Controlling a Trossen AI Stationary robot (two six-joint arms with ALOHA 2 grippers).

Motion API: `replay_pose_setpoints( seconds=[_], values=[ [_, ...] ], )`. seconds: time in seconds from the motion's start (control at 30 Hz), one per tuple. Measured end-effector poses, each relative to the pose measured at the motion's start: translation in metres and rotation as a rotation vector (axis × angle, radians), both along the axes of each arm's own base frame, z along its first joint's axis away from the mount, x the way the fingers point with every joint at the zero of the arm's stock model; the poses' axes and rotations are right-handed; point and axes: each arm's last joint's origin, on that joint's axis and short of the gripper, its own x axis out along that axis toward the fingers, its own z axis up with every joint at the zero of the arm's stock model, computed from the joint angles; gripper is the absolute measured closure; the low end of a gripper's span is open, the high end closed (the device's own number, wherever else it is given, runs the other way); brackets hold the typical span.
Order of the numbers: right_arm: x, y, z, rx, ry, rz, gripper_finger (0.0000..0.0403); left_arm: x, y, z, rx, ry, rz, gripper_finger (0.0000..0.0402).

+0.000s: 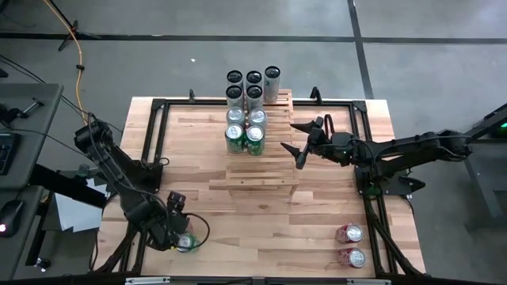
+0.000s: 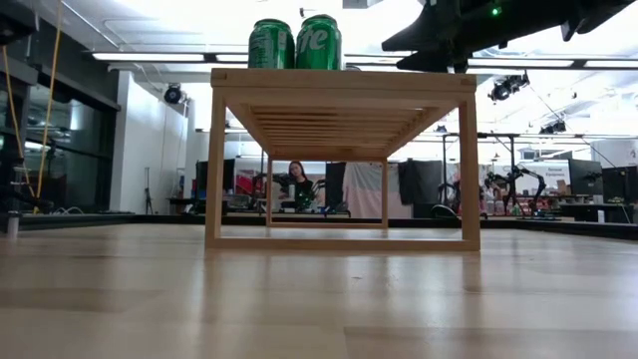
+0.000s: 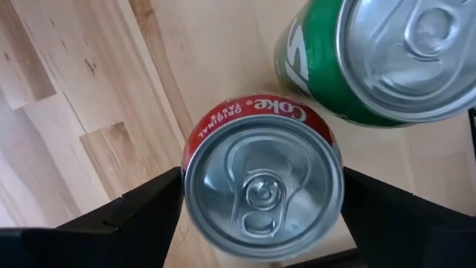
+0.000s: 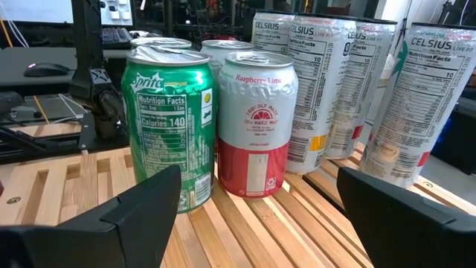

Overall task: Place canned beverage on shelf
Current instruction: Put the top left red soda can on the shelf

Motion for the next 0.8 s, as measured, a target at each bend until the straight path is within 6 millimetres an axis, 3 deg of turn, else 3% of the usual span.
replay_pose_setpoints(
  seconds=[0.6, 0.8],
  values=[
    [0.0000, 0.0000, 0.0000, 0.000, 0.000, 0.000, 0.0057, 0.0024, -0.0002, -0.0096, 0.012, -0.067, 0.011, 0.0074],
    [0.0000, 0.0000, 0.0000, 0.000, 0.000, 0.000, 0.0057, 0.0051, 0.0035, -0.0086, 0.008, -0.061, 0.037, 0.0104]
  ],
)
